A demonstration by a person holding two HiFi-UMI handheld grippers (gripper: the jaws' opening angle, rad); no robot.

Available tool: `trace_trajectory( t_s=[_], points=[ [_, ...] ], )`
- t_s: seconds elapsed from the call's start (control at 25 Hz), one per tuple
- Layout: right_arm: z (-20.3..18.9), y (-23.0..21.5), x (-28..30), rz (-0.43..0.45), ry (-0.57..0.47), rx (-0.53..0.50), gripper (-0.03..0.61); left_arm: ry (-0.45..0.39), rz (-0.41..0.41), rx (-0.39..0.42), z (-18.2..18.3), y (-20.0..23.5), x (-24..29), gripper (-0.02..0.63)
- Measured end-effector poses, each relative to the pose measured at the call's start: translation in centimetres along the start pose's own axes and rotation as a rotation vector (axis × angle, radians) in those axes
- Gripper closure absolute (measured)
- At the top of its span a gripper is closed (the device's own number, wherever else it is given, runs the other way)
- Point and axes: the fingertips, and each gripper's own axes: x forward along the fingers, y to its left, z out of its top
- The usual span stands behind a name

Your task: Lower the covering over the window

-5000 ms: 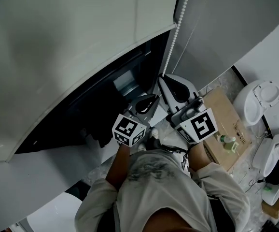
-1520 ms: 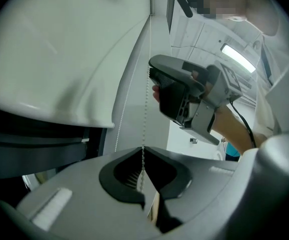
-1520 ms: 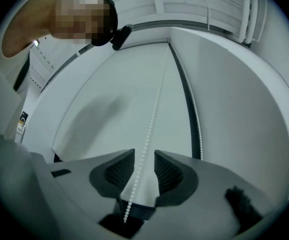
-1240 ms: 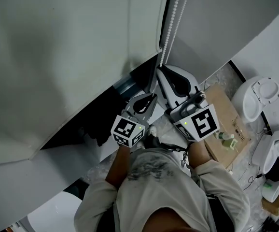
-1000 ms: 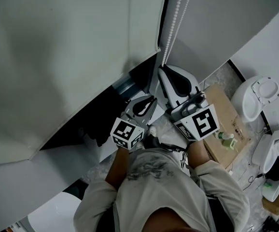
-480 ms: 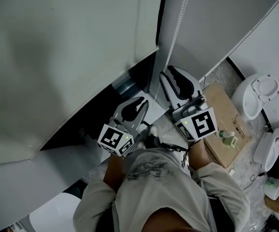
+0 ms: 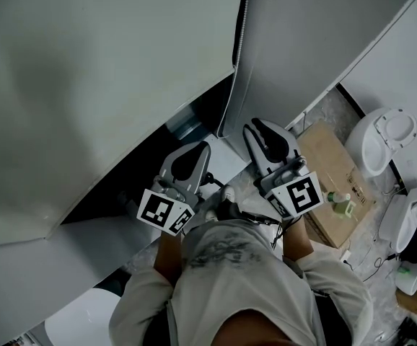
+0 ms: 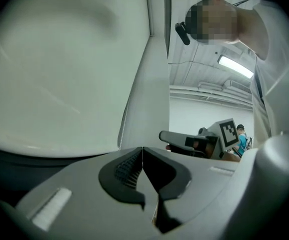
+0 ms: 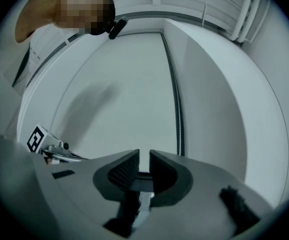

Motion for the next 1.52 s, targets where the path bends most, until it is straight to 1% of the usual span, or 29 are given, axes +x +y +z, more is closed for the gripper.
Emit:
trace_trajectory(
  t_s=[0.04,0.16,0.4,0.6,0.84,1.52],
  points=[
    [-0.6,0.2,-0.1,0.0,0.013,0.007,0.518,-0.004,0.001,0.002,0.1,0.1,-0.1,0.611],
    [-2.1,1.0,-0.4,0.011,0.047,0.018,0.558,-0.003,0.0,0.007,-0.1,0.3,-0.2,0.611],
    [-4.1,2.3,-1.0,0.029,0.099,0.063,0.561,0.027,-0.005,0.027,-1.0,0.0,-0.2,0.611],
    [-4.3,2.5,-1.1,0.031,0.097,0.083,0.561,0.038,-0.006,0.028,-1.3,0.1,-0.1,0.611],
    [-5.3,2.8,-1.0,0.028,0.143,0.075,0.563,0.038,-0.011,0.025,-1.5,0.2,-0.3,0.611],
    [-5.8,2.6,-1.0,0.016,0.172,0.081,0.563,0.042,0.0,0.016,-1.6,0.6,-0.1,0.609]
  ],
)
